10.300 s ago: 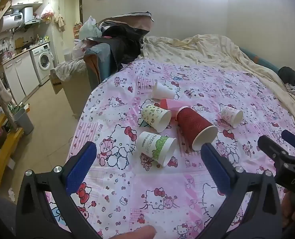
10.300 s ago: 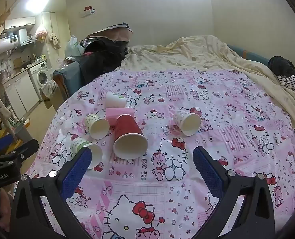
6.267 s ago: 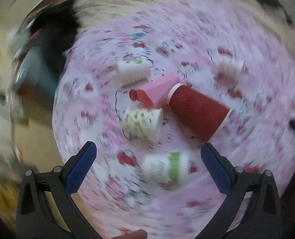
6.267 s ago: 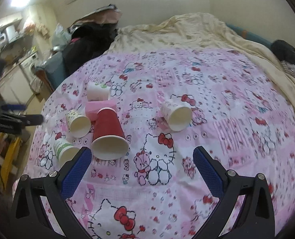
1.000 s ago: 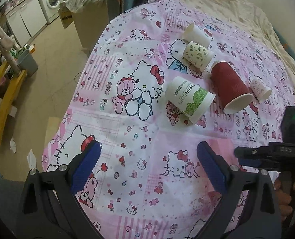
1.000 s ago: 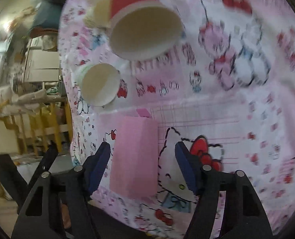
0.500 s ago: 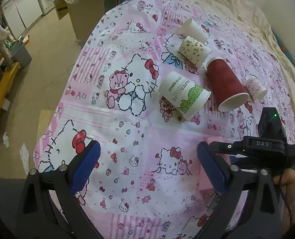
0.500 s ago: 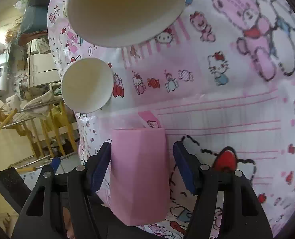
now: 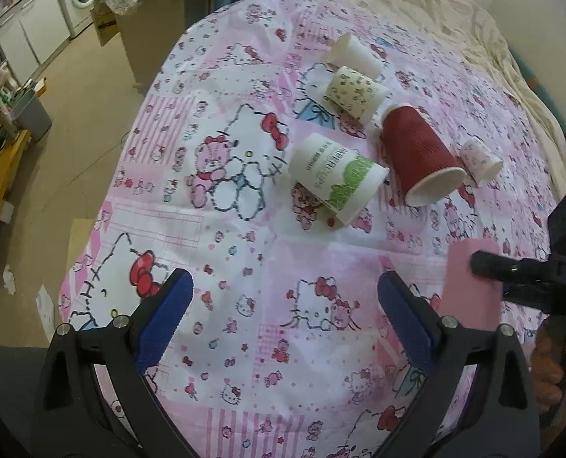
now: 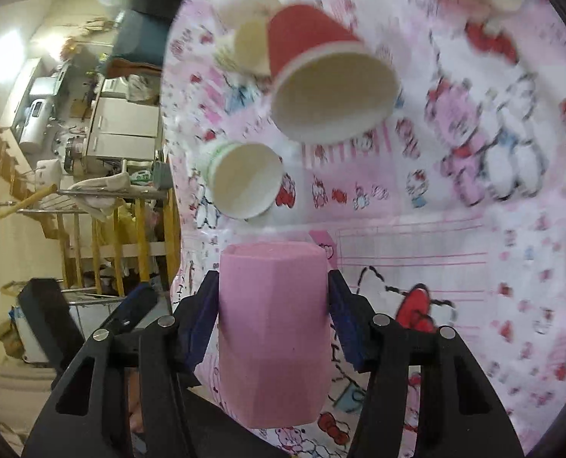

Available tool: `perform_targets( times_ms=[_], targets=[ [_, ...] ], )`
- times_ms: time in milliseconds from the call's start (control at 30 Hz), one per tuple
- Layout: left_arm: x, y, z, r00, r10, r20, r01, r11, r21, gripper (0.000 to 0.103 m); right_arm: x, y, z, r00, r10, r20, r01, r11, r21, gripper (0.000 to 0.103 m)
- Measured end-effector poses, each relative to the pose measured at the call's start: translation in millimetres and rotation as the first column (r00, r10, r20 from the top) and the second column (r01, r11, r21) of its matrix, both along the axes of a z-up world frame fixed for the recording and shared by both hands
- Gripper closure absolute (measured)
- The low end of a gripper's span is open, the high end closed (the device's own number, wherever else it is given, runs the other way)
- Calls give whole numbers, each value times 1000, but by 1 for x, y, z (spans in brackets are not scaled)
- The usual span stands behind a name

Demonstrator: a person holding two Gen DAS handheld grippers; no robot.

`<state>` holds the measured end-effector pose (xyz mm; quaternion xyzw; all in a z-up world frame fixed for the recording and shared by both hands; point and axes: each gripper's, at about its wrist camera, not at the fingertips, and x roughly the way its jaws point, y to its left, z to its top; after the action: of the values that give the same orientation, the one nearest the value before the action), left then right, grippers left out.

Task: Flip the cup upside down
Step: 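Rotate the pink cup in the right tool so its hexagonal base faces down, then lower the pink cup onto the bedspread with the right tool and open it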

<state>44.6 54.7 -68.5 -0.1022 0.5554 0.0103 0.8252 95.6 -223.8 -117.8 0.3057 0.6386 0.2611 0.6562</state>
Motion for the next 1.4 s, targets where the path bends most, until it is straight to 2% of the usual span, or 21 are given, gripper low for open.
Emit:
perform_targets(
  times_ms=[133,233,333,500,600,733,800,833,900,1033,1167,1267,1333,1400],
  targets=[
    [-3,-11,2,999,-53,11,53,998,-36,7,-11,-19,22,998,3,66,-1,1000,-20,45],
    [-7,-22,3,994,-111,25,113,990,-89,7,-21,-27,30,992,-13,123,16,1000,-22,45],
    [-15,-39,6,978,-204,40,208,970,-125,7,-26,-29,24,989,-42,145,44,999,-11,45],
    [-35,-63,6,938,-342,48,345,921,-180,7,-29,-23,20,987,-29,158,34,999,-29,45],
    [-37,-71,6,927,-370,55,374,911,-174,7,-28,-21,21,985,-21,172,26,999,-24,45],
    [-34,-80,1,918,-396,33,393,894,-213,7,-28,-12,24,983,1,186,3,1000,-21,45],
    [-34,-83,-2,916,-400,22,397,900,-182,7,-29,-8,25,981,14,193,-11,1000,-17,45],
    [-34,-87,-5,915,-403,7,401,907,-130,7,-29,-7,26,980,25,196,-21,1000,-20,45],
    [-34,-89,-10,915,-403,-11,401,913,-73,7,-31,-5,27,978,41,203,-37,999,-24,45],
    [-31,-80,-19,927,-373,-46,369,926,-79,7,-34,1,34,970,81,231,-76,997,-29,46],
    [-27,-68,-22,946,-320,-56,317,947,-51,7,-40,7,45,957,121,264,-113,993,-44,46],
    [-25,-63,-23,951,-304,-63,299,951,-73,7,-43,10,54,943,143,299,-130,989,-65,46],
    [-26,-61,-22,953,-299,-57,296,954,-50,7,-43,9,57,936,141,324,-115,989,-98,46],
    [-26,-55,-17,960,-277,-38,278,961,9,7,-40,5,59,934,121,337,-80,988,-134,46]
  ],
)
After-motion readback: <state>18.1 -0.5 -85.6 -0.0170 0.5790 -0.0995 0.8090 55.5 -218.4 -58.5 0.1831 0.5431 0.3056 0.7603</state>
